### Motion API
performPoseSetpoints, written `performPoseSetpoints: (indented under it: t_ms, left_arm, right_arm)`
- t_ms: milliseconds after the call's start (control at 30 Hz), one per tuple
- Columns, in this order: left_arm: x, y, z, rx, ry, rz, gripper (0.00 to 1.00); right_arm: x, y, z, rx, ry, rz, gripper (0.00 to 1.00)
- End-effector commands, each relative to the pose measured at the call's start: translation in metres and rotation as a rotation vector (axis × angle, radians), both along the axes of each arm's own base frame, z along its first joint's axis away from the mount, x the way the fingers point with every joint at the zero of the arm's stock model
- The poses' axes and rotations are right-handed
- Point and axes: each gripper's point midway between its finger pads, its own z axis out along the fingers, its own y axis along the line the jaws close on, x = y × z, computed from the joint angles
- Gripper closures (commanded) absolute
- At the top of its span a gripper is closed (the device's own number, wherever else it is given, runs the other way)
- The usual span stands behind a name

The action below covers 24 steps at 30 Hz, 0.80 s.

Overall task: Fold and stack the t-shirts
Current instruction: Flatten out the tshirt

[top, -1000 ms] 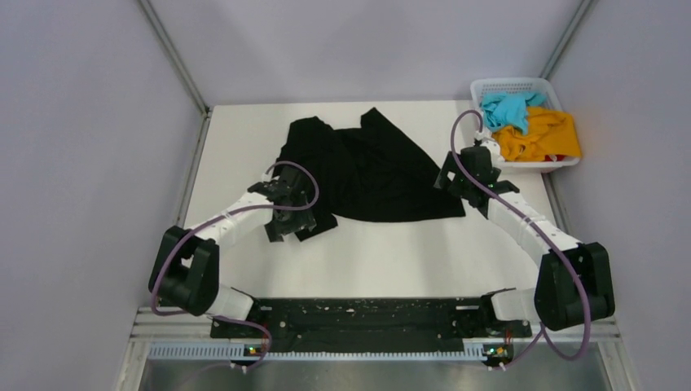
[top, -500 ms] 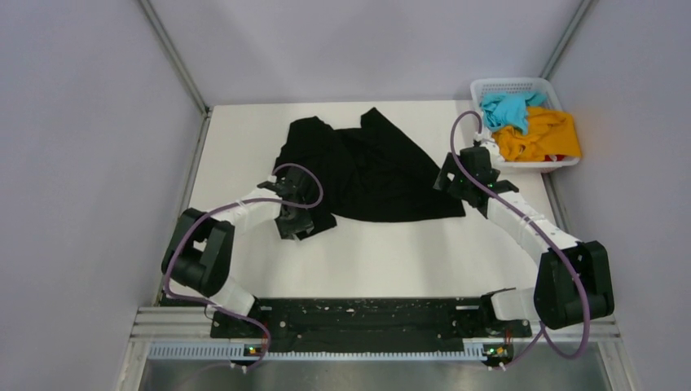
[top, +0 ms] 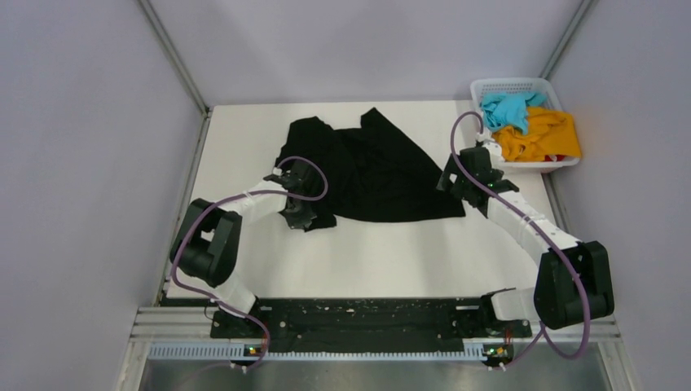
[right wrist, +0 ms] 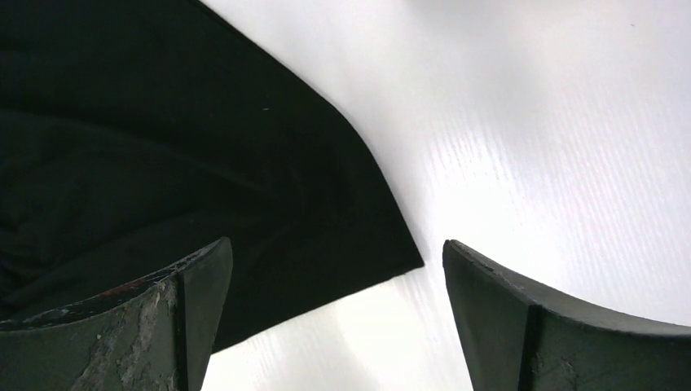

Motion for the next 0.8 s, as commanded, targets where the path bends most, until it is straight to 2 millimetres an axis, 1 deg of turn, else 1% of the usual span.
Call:
performPoseSetpoints:
  t_ms: [0, 67, 167, 233, 333, 433, 633, 767]
  left_arm:
    - [0.0, 0.025, 0.001, 0.116, -0.023, 0.066, 1.0]
    - [-0.004, 0.039, 0.014, 0.18, -0.033, 0.095, 1.0]
    - [-0.008, 0.066, 0.032, 0.287, -0.063, 0.148, 1.0]
    - [-0.008, 0.075, 0.041, 0.3, -0.08, 0.165, 1.0]
    - [-0.012, 0.079, 0.047, 0.29, -0.093, 0.172, 1.0]
    - [-0.016, 0.081, 0.05, 0.287, -0.104, 0.184, 1.0]
    - [-0.019, 0.085, 0.05, 0.285, -0.107, 0.201, 1.0]
    - [-0.021, 0.085, 0.05, 0.28, -0.105, 0.209, 1.0]
  right_arm:
    - [-0.004, -0.022, 0.003, -0.055, 0.02, -0.082, 0.01]
    - [-0.012, -0.026, -0.008, -0.051, 0.063, -0.093, 0.01]
    - [-0.019, -0.023, -0.027, -0.046, 0.128, -0.069, 0.03]
    - [-0.023, -0.019, -0.04, -0.039, 0.181, -0.053, 0.06]
    - [-0.033, -0.02, -0.058, -0.049, 0.271, -0.052, 0.11]
    - [-0.039, -0.022, -0.069, -0.065, 0.32, -0.056, 0.13]
    - [-0.035, -0.025, -0.083, -0.093, 0.337, -0.057, 0.16]
    - [-0.036, -0.018, -0.094, -0.056, 0.352, -0.036, 0.23]
